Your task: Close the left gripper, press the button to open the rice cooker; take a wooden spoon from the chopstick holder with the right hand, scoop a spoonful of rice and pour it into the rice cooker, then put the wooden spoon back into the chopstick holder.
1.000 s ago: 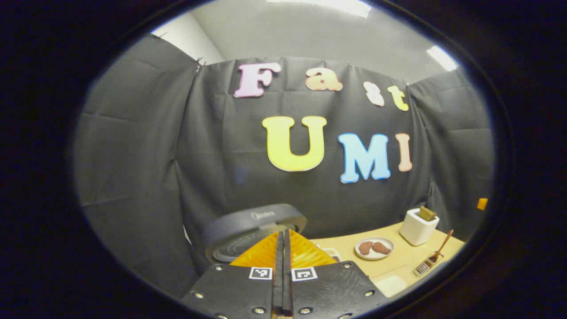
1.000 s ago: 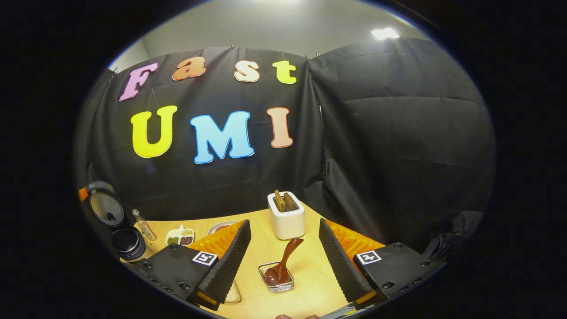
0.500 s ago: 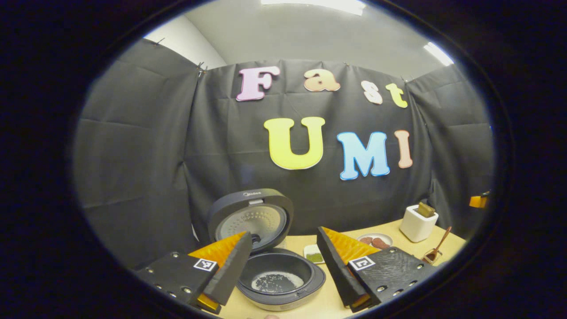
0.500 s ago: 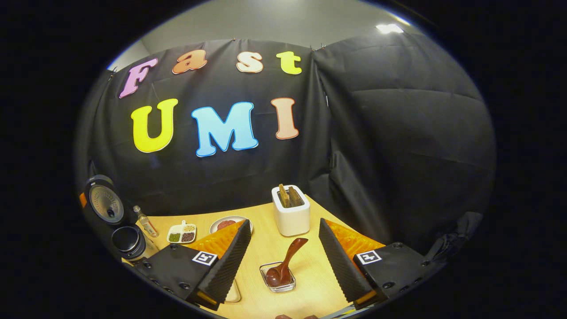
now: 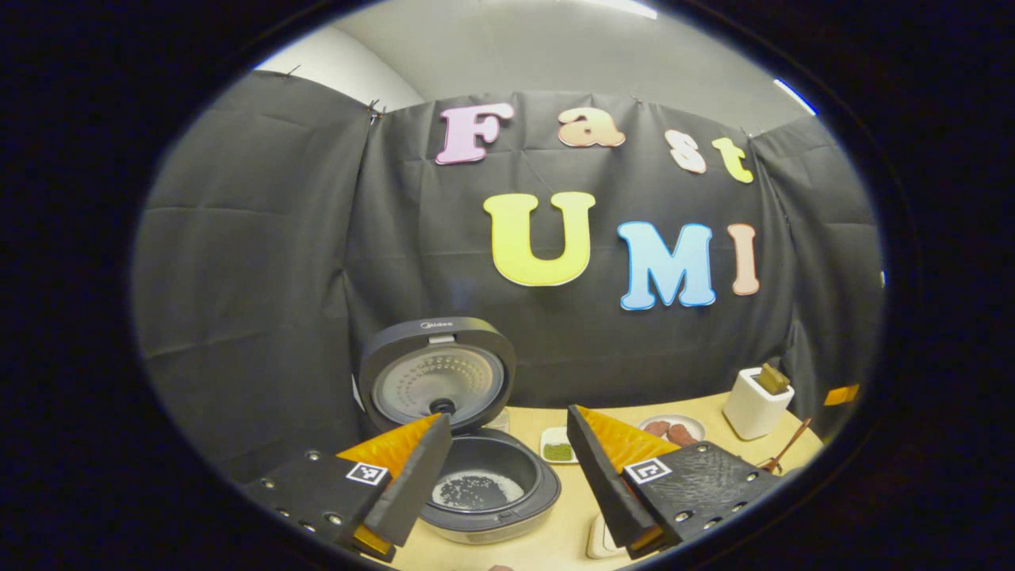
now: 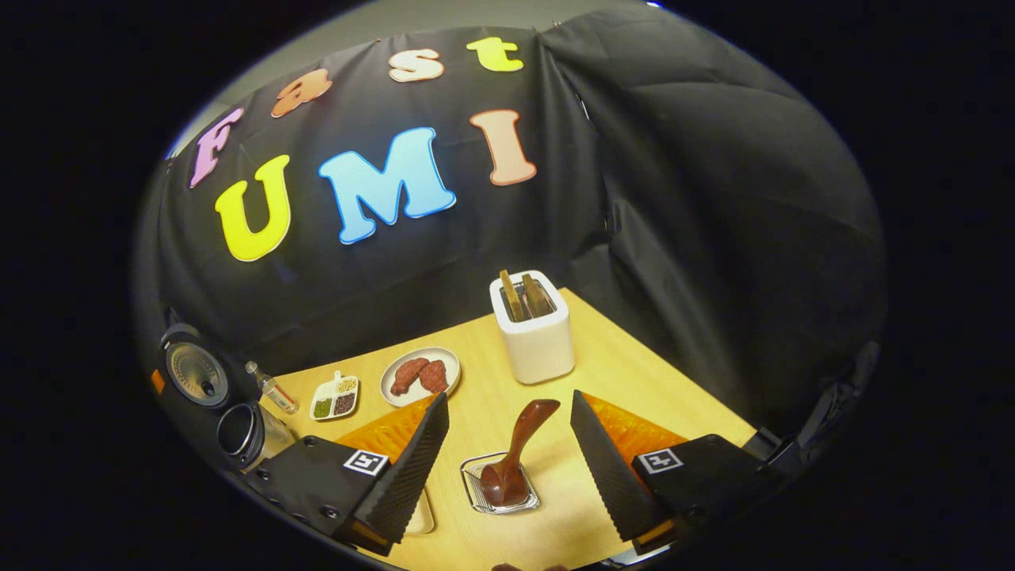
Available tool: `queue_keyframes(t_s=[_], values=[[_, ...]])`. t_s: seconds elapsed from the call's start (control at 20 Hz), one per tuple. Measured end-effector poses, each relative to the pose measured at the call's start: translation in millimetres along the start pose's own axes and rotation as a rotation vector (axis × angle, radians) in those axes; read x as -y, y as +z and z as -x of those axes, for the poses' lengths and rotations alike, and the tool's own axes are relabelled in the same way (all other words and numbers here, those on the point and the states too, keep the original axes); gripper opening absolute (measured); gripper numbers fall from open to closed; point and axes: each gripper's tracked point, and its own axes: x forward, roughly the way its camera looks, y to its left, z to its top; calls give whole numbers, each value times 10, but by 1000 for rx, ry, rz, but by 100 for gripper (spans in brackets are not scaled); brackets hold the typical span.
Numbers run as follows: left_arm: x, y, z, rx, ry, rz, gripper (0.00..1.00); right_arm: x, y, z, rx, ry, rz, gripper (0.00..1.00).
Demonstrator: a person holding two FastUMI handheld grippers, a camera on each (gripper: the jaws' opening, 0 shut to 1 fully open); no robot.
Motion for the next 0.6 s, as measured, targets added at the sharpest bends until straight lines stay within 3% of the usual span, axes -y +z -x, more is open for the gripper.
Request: queue_keyframes(t_s=[0.2,0.6], values=[[203,-83,141,-36,47,6,92,70,-251,-339,-122,57,-63,98],[513,-269,633,-118,170,-52,92,109,-701,-966,-290,160,-73,98]])
